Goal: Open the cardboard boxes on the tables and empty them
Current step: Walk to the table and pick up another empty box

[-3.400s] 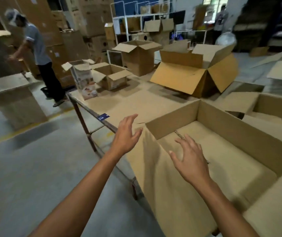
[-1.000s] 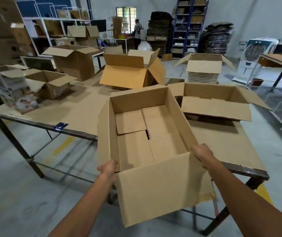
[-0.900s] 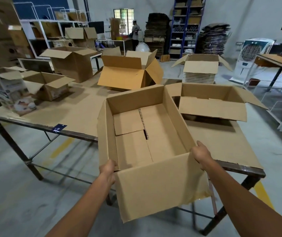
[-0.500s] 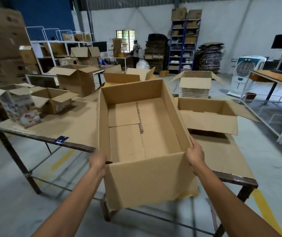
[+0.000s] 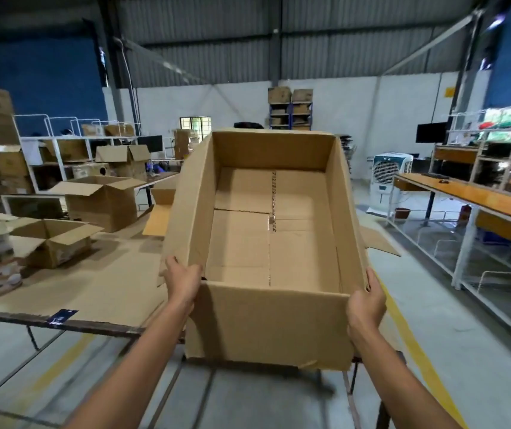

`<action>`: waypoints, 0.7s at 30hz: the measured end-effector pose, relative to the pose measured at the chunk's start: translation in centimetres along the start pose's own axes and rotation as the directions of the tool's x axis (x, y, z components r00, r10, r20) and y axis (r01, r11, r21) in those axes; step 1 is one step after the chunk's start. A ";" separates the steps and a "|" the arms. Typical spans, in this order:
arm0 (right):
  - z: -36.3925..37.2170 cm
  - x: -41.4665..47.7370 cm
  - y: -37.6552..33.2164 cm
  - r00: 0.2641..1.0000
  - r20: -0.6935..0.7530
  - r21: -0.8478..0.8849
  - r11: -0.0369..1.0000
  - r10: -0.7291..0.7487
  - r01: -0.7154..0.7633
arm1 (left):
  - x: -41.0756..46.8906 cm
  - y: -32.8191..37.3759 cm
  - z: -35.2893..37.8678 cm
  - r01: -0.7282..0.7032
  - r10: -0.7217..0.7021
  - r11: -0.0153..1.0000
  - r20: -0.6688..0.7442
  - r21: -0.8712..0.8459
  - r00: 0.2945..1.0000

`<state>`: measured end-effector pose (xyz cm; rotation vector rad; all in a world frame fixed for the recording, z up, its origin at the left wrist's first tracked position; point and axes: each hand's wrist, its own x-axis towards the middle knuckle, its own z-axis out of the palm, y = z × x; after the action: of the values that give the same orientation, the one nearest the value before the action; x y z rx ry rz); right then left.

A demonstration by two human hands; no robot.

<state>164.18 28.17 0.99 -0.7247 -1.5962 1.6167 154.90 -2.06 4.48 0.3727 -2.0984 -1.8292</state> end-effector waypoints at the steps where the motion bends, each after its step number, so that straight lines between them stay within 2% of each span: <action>1: -1.4 0.3 -0.2 0.999 -0.032 0.013 1.000 -0.014 0.014 | -0.9 0.6 1.2 0.041 -0.042 0.999 0.010 0.035 0.999; 5: -7.5 2.1 -1.5 0.979 -0.189 0.020 0.997 -0.075 0.081 | -1.7 0.4 7.0 0.248 -0.260 0.965 0.211 0.079 0.942; 8: -12.4 3.2 -2.8 0.960 -0.267 -0.012 0.997 -0.082 0.081 | -5.3 -0.1 11.5 0.312 -0.333 0.943 0.362 0.116 0.870; 11: -17.1 4.7 -2.8 0.943 -0.325 -0.008 0.998 -0.066 0.067 | -9.7 0.6 15.9 0.259 -0.252 0.964 0.499 0.056 0.829; 15: -22.4 7.5 -1.5 0.912 -0.408 0.018 0.998 -0.045 0.058 | -13.2 1.1 22.7 0.184 -0.151 0.983 0.507 -0.014 0.849; 21: -29.7 13.1 1.1 0.820 -0.572 0.009 1.000 0.009 -0.005 | -18.3 1.5 33.8 0.140 -0.062 0.987 0.614 -0.079 0.787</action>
<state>180.87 55.98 -0.73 -1.0930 -1.1409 1.2374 157.64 36.08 0.54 -0.1824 -2.3735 -2.3677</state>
